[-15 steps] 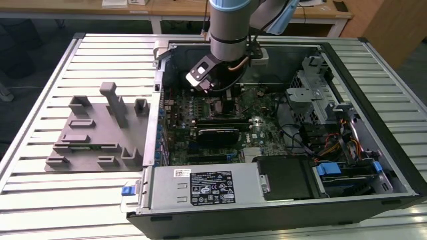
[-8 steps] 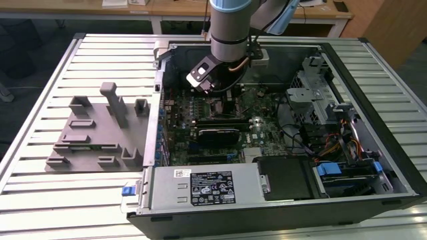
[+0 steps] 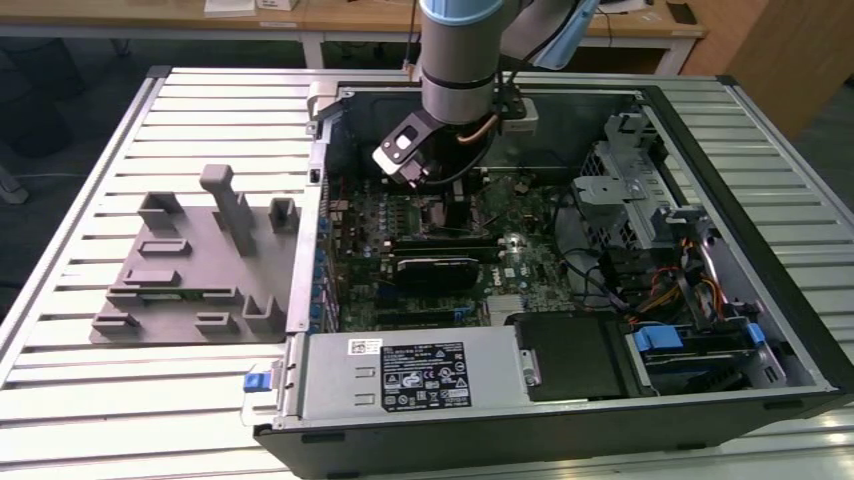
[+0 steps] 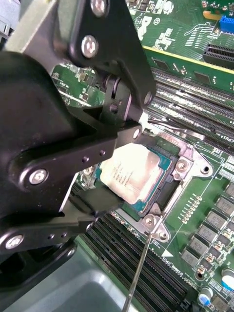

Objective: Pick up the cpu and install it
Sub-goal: 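Place the cpu into insertion slot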

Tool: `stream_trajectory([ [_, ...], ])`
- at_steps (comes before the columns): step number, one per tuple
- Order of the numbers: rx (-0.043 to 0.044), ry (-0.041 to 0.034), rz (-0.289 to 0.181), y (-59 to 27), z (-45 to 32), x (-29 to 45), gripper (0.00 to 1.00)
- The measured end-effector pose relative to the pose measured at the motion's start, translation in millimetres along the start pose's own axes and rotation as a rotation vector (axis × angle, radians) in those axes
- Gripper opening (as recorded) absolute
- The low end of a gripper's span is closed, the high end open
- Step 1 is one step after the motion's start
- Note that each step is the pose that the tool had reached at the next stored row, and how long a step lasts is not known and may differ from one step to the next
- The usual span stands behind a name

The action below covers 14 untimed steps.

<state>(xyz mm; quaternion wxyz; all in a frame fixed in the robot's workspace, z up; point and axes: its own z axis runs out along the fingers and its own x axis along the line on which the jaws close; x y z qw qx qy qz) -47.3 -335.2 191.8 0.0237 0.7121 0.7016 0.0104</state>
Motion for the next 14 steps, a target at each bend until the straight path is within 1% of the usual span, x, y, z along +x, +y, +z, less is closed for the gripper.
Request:
stream_trajectory([
  [1,0.0001,-0.0002,0.000,0.0,0.0,0.0,0.62],
  [5,0.0001,-0.0002,0.000,0.0,-0.1,0.0,0.62],
  [7,0.0001,-0.0001,0.000,0.1,-2.8,0.0,0.62],
  [12,0.0000,-0.0001,0.000,0.6,-13.0,-0.2,0.62],
  [14,0.0000,0.0000,0.000,0.7,-14.7,-0.3,0.62],
])
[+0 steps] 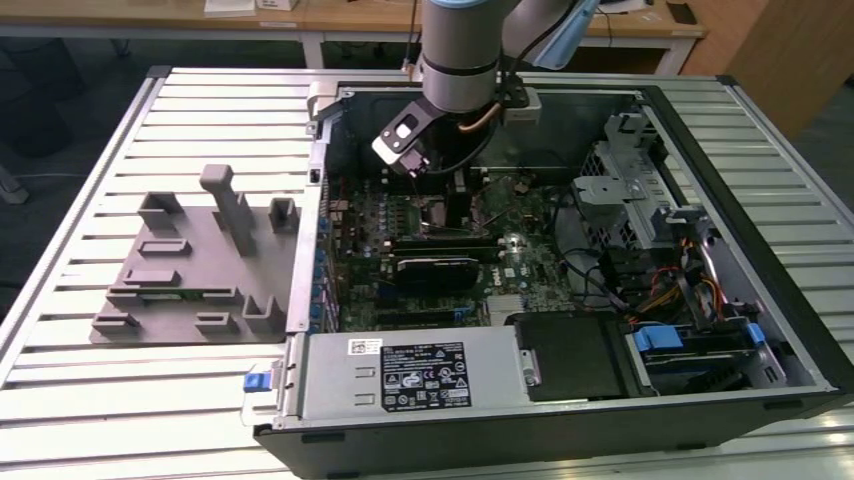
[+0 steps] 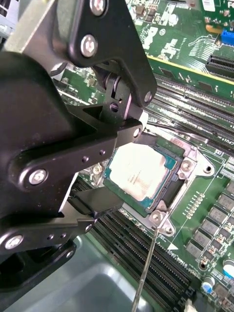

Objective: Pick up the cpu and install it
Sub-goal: 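Place the cpu into insertion slot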

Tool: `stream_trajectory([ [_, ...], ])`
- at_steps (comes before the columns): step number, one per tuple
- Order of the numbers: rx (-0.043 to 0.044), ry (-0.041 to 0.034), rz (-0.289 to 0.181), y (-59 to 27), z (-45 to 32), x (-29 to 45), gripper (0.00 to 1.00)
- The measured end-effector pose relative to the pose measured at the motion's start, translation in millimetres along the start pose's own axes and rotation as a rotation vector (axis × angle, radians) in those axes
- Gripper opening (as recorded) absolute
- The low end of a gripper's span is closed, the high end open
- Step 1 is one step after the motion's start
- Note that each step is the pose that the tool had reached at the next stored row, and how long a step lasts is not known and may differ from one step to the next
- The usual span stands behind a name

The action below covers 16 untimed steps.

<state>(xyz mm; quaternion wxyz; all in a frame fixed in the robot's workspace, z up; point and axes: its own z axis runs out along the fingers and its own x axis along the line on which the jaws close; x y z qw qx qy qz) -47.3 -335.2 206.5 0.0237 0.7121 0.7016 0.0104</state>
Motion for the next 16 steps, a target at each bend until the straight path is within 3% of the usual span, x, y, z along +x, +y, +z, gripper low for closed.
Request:
stream_trajectory([
  [8,0.0000,0.0000,0.000,0.0,-0.1,0.0,0.60],
  [10,0.0000,0.0000,0.000,0.0,-0.1,0.0,0.48],
  [14,0.0001,-0.0001,0.000,0.0,-0.2,0.0,0.36],
  [16,0.0000,-0.0001,0.000,0.0,-0.2,0.0,0.24],
])
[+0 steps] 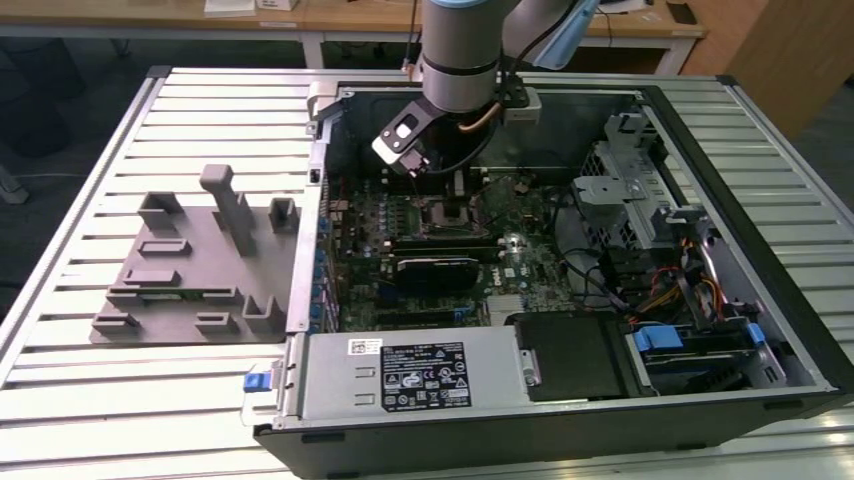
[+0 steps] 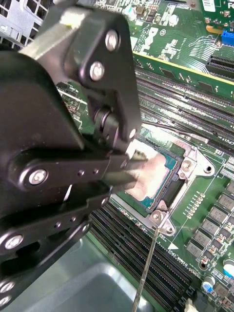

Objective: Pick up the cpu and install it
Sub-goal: 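Place the cpu into insertion slot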

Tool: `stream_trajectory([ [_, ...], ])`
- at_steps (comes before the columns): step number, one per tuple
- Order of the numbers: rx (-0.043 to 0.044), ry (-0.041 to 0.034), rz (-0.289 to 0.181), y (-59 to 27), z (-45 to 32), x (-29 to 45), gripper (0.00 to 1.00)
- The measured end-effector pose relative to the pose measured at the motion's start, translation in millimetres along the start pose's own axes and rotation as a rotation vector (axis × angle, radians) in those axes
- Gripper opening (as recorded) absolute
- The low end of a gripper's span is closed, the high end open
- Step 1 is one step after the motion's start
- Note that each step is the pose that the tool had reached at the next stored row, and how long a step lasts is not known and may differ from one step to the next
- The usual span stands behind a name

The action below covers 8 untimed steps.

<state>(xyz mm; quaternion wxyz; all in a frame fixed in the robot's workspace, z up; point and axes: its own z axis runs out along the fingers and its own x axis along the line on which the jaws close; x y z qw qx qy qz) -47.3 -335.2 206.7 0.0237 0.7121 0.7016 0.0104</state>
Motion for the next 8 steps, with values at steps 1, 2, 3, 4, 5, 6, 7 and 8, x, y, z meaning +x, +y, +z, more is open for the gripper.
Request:
stream_trajectory([
  [1,0.0000,0.0000,0.000,0.0,0.0,0.0,0.24],
  [2,0.0000,0.0000,0.000,0.0,0.0,0.0,0.18],
  [3,0.0000,0.0000,0.000,0.0,0.0,0.0,0.13],
  [4,0.0000,0.0000,0.000,0.0,0.0,0.0,0.13],
  [5,-0.0001,0.0001,0.000,0.0,0.0,0.0,0.13],
  [6,0.0000,0.0000,0.000,0.0,0.0,0.0,0.11],
  [7,0.0000,0.0000,0.000,0.0,-0.1,0.0,0.11],
  [8,0.0000,-0.0002,0.000,0.0,0.0,0.0,0.11],
])
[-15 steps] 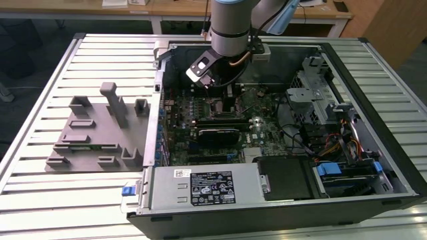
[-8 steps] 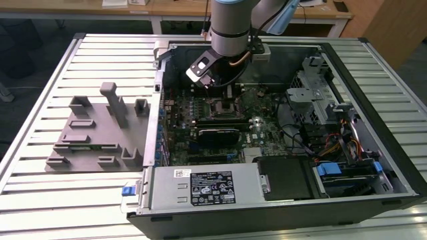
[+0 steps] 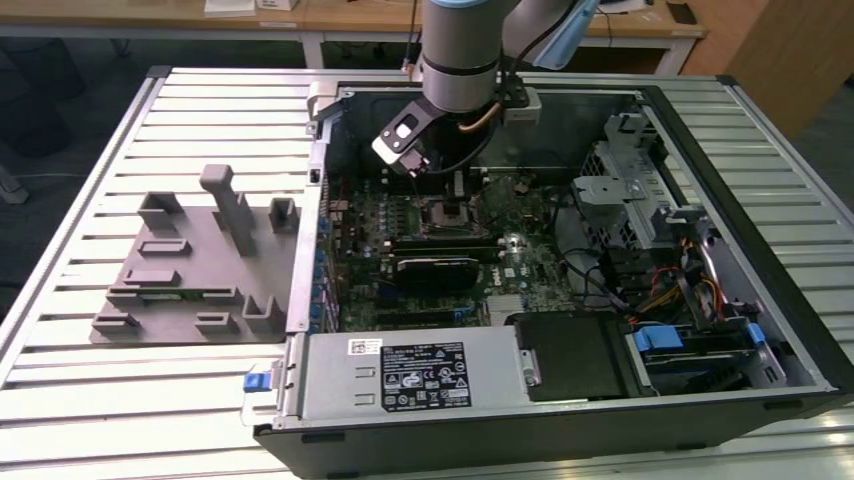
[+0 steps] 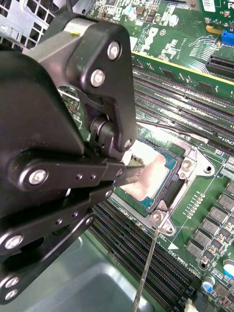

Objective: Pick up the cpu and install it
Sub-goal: 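Place the cpu into insertion slot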

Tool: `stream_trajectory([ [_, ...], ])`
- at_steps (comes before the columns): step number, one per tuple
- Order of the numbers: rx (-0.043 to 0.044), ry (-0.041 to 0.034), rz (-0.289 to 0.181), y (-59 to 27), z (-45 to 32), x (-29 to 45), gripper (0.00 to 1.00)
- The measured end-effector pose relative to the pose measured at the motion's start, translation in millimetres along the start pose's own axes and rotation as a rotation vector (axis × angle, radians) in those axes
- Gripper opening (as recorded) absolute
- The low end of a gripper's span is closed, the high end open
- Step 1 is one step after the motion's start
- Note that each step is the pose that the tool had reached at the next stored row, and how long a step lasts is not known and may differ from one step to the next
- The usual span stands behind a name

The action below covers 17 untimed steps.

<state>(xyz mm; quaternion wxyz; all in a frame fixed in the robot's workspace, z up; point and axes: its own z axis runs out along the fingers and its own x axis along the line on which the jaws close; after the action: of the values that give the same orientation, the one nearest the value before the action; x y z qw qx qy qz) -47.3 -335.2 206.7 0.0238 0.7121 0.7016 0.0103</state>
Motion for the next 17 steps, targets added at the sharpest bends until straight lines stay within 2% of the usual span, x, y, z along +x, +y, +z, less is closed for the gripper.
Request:
stream_trajectory([
  [10,0.0001,-0.0004,0.000,-0.1,1.5,0.0,0.11],
  [12,-0.0001,-0.0001,0.000,0.1,-1.9,0.0,0.11],
  [17,0.0000,-0.0003,0.000,0.9,-19.0,-0.3,0.11],
])
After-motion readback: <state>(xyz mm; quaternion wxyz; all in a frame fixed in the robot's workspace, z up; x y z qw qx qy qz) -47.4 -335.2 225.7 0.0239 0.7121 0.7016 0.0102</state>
